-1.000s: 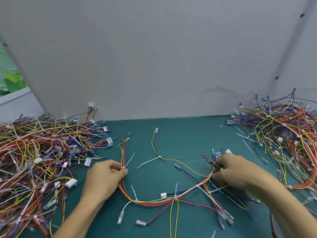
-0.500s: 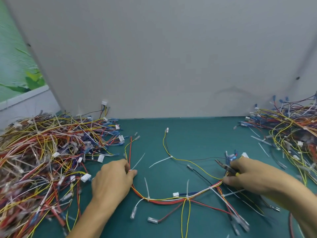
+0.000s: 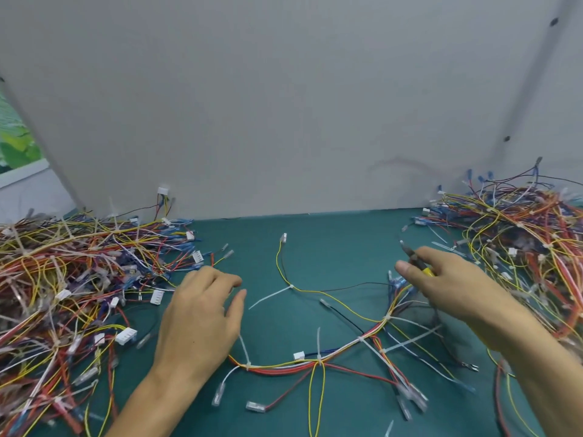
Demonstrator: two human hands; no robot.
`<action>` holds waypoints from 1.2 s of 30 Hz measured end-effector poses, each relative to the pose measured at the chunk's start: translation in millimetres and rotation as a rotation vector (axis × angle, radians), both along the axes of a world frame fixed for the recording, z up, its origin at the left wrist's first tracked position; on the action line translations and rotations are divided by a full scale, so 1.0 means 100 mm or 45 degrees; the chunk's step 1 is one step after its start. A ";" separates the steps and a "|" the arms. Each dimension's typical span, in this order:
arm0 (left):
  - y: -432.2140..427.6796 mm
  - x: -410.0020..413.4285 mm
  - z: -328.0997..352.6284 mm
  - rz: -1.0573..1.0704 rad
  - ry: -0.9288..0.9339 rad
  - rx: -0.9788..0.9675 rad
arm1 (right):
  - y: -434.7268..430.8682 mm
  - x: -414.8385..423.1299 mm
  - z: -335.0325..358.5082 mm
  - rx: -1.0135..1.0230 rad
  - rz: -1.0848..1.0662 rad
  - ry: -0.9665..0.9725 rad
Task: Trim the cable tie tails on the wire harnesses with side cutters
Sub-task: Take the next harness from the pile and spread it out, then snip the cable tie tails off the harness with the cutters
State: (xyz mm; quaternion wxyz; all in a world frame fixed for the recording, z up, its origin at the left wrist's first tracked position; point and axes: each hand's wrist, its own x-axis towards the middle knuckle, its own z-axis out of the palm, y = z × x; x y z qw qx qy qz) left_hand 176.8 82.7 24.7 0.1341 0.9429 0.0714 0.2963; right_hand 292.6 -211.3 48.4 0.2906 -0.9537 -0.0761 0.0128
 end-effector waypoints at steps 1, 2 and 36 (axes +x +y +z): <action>-0.04 0.01 0.02 -0.067 -0.011 0.010 | -0.01 0.01 -0.01 -0.011 -0.046 -0.034; -0.09 0.01 0.05 -0.126 -0.012 0.006 | -0.02 0.02 -0.02 -0.014 -0.089 -0.059; -1.26 0.60 -0.29 -0.574 0.541 -0.476 | -0.01 -0.05 0.06 0.402 0.057 0.473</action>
